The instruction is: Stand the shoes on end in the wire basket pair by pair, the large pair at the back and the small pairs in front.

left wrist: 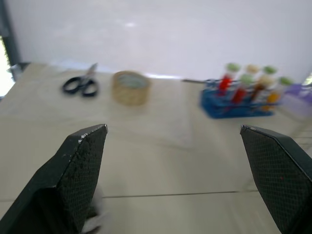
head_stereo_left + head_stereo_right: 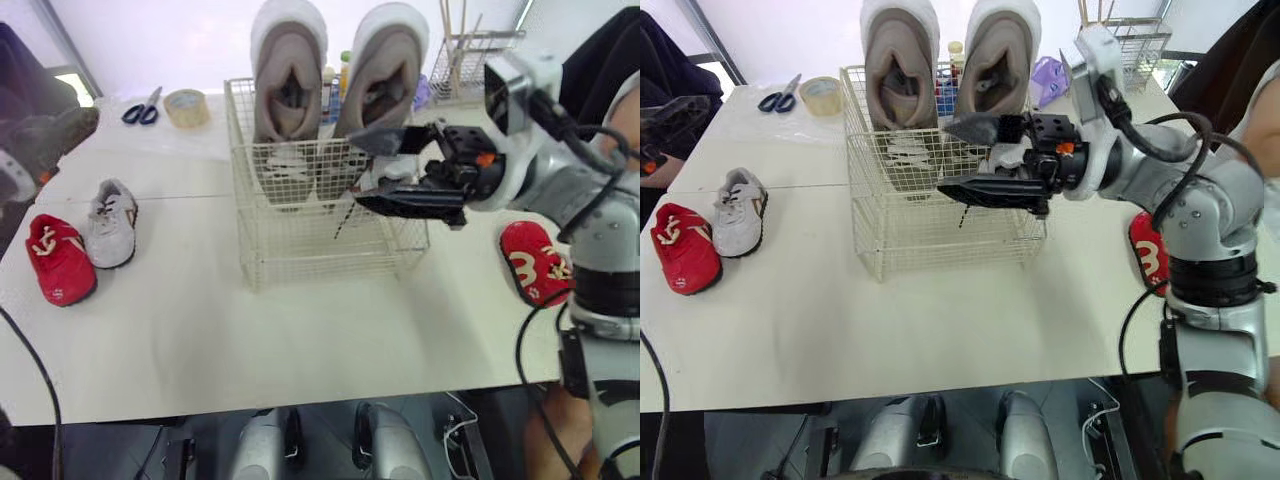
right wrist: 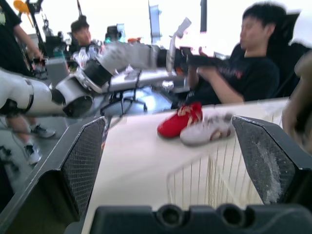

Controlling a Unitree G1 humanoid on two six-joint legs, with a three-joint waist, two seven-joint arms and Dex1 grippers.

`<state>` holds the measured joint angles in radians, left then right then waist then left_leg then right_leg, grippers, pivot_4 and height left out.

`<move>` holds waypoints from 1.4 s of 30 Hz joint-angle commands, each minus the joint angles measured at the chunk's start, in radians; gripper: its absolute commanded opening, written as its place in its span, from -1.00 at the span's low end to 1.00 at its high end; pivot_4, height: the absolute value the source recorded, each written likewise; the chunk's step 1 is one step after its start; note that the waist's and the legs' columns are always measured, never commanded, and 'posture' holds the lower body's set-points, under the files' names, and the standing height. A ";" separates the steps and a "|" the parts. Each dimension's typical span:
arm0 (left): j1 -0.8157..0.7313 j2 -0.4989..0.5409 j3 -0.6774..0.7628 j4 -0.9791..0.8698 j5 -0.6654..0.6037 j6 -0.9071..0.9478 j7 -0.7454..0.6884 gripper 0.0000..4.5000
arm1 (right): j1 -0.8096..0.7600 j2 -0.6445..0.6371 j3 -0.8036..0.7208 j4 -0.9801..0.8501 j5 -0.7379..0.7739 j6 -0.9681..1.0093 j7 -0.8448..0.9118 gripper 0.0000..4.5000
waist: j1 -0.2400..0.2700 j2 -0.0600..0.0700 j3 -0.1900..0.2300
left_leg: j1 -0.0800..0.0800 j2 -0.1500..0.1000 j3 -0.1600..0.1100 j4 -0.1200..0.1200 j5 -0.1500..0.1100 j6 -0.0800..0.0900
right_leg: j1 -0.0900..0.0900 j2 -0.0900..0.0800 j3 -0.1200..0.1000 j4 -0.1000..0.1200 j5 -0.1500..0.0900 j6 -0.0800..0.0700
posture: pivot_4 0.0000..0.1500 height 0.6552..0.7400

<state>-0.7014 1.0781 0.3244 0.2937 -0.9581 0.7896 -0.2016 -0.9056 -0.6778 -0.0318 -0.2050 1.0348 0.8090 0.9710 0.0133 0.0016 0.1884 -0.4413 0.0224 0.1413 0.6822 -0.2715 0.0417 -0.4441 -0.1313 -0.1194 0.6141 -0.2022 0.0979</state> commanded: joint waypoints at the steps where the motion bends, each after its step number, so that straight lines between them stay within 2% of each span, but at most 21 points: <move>1: -0.184 -0.019 -0.144 0.299 0.271 -0.105 -0.058 1.00 | -0.007 0.014 -0.054 -0.045 0.025 0.007 -0.027 1.00 | 0.001 -0.002 -0.001 | -0.001 -0.001 0.001 0.000 0.000 0.001 | 0.000 0.001 -0.001 -0.001 0.000 0.000 | 1.00 1.00; 4: -0.324 -0.035 -0.234 0.563 0.443 -0.176 -0.136 1.00 | -0.007 0.009 -0.068 -0.069 0.033 0.019 -0.032 1.00 | -0.003 -0.004 -0.001 | -0.002 -0.002 0.004 0.000 0.002 0.004 | 0.001 0.003 -0.001 -0.001 0.000 0.000 | 1.00 1.00; 7: -0.411 -0.040 -0.281 0.718 0.557 -0.211 -0.217 1.00 | -0.009 0.006 -0.083 -0.084 0.040 0.030 -0.044 1.00 | -0.011 -0.008 0.001 | -0.002 0.000 0.005 0.000 0.002 0.004 | 0.000 0.005 -0.001 -0.002 0.000 0.001 | 1.00 1.00; 11: -0.486 -0.051 -0.324 0.847 0.678 -0.238 -0.304 1.00 | 0.002 0.000 -0.100 -0.105 0.042 0.044 -0.065 1.00 | -0.024 -0.010 0.001 | -0.003 0.003 0.006 -0.001 0.002 0.003 | -0.001 0.007 -0.001 -0.002 -0.001 0.001 | 1.00 1.00; 15: -0.516 -0.075 -0.331 0.921 0.765 -0.267 -0.326 1.00 | 0.012 -0.004 -0.104 -0.119 0.034 0.046 -0.079 1.00 | -0.026 -0.011 0.001 | -0.003 0.006 0.006 0.000 0.002 0.003 | -0.001 0.007 0.000 -0.001 -0.001 0.001 | 1.00 1.00; 33: -0.446 -0.180 -0.239 1.035 0.891 -0.351 -0.235 1.00 | 0.012 -0.022 -0.116 -0.130 0.033 0.051 -0.107 1.00 | -0.025 -0.012 0.000 | -0.002 0.007 0.003 0.002 0.002 0.004 | -0.001 0.007 0.000 0.001 0.000 0.001 | 1.00 1.00; 36: -0.431 -0.192 -0.230 1.041 0.901 -0.358 -0.218 0.65 | 0.011 -0.022 -0.115 -0.129 0.029 0.050 -0.111 1.00 | -0.026 -0.012 0.000 | -0.002 0.007 0.003 0.002 0.002 0.004 | -0.001 0.007 0.001 0.001 0.000 0.001 | 1.00 1.00; 42: -0.406 -0.204 -0.206 1.046 0.923 -0.364 -0.194 -0.74 | 0.012 -0.023 -0.116 -0.137 0.022 0.047 -0.123 1.00 | -0.026 -0.012 0.000 | -0.001 0.008 0.003 0.003 0.002 0.004 | 0.000 0.007 0.001 0.002 0.000 0.001 | 1.00 1.00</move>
<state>-1.1210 0.8688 0.1079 1.3195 -0.0514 0.4186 -0.4019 -0.8733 -0.6860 -0.1216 -0.3095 1.0610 0.8670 0.8516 -0.0128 -0.0100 0.1883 -0.4425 0.0299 0.1448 0.6849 -0.2695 0.0455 -0.4445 -0.1244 -0.1183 0.6161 -0.2026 0.0988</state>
